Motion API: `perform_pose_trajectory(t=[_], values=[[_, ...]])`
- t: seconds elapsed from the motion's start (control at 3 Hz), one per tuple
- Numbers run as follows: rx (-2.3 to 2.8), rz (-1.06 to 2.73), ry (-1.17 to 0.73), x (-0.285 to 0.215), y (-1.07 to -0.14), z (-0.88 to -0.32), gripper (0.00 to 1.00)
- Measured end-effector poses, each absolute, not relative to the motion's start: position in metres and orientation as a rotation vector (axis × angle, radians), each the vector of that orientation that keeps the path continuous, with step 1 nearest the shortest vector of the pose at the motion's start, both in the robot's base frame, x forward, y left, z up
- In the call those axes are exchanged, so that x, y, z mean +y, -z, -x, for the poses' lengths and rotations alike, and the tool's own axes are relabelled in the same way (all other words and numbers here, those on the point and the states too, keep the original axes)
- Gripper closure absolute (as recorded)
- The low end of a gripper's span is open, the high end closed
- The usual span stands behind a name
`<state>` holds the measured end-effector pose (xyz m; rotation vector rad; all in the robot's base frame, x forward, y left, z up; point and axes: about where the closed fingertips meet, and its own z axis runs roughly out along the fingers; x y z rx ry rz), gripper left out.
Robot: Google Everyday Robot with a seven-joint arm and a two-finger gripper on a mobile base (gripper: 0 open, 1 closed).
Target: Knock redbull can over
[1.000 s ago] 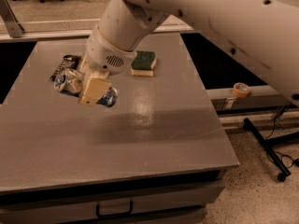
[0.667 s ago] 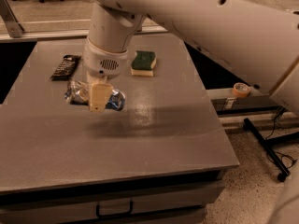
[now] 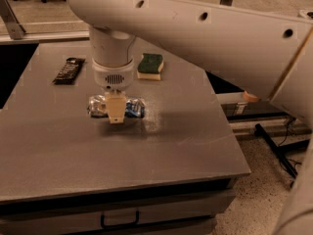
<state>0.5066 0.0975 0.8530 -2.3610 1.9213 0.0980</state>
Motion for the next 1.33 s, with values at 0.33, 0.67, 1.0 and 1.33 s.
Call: perform_pose_trajectory(t=[0.33, 0.67, 1.0, 1.33], values=[[1.971, 2.346, -0.023, 0.0899, -0.8478, -0.5085, 0.36], [1.996, 2.317, -0.015, 0.0856, -0.8455, -0.5095, 0.13], [2.006, 2.296, -0.022, 0.0836, -0.8466, -0.5105, 0.00], [2.008, 2.271, -0.032, 0.0817, -0.8503, -0.5114, 0.00]])
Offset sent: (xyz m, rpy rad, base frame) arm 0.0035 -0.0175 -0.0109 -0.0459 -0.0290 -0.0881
